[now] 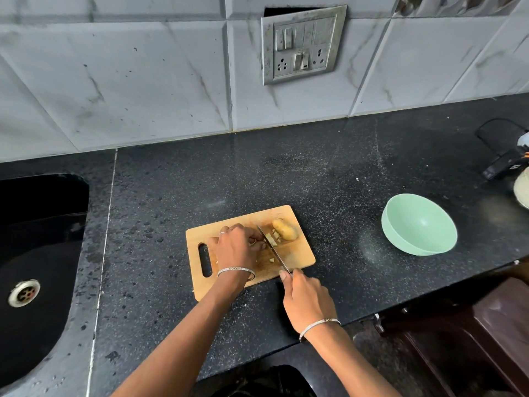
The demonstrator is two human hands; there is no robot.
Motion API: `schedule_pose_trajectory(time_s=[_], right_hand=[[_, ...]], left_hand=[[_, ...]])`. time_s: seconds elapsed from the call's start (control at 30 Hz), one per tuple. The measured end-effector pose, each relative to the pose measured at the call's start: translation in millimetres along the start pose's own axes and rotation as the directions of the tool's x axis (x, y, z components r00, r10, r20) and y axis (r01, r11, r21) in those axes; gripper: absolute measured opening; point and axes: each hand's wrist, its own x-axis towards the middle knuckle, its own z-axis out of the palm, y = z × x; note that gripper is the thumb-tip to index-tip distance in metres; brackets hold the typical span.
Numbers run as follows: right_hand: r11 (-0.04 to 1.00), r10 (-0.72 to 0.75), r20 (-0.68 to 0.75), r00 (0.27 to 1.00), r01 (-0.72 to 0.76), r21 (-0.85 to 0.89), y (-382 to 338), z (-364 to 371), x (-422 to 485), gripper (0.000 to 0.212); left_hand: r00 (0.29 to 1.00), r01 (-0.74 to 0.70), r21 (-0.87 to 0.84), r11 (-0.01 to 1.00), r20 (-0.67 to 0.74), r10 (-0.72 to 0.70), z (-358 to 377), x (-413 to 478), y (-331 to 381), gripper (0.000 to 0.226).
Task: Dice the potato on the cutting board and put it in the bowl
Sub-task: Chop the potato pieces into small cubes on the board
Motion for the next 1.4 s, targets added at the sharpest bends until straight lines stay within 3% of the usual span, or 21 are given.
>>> schedule_pose_trajectory(time_s=[0.5, 0.77, 1.0, 1.27, 1.4], right_hand=[[0.997, 0.073, 0.098, 0.993, -0.07, -0.027, -6.3, -2.7, 12.5, 0.042], [0.994, -0.093, 0.016, 0.995, 0.094, -0.054, 3.1, 4.5, -0.8, 0.038], [0.998, -0.039, -0.063, 0.997, 0.036, -0.045, 9.3, -6.1, 7.3, 0.042], [0.997, -0.075, 0.03, 0.997, 0.075, -0.027, 0.9, 0.5, 6.3, 0.042], [1.0, -0.028, -0.027, 0.999, 0.028, 0.009, 5.9, -9.4, 7.7, 0.043]], left_hand=[[1.0, -0.023, -0.008, 1.0, 0.013, 0.023, -0.2, 3.2, 1.6, 0.004], [0.999, 0.011, 0.016, 1.0, -0.045, -0.01, -2.9, 5.4, -8.9, 0.005], [0.998, 0.009, -0.1, 0.995, -0.054, -0.015, -12.2, 4.4, -10.2, 0.01], [0.993, -0.019, -0.182, 0.983, -0.119, -0.003, -10.8, 3.1, -8.1, 0.025], [0.985, -0.051, -0.222, 0.974, -0.17, 0.013, -10.1, 6.6, -6.8, 0.021]])
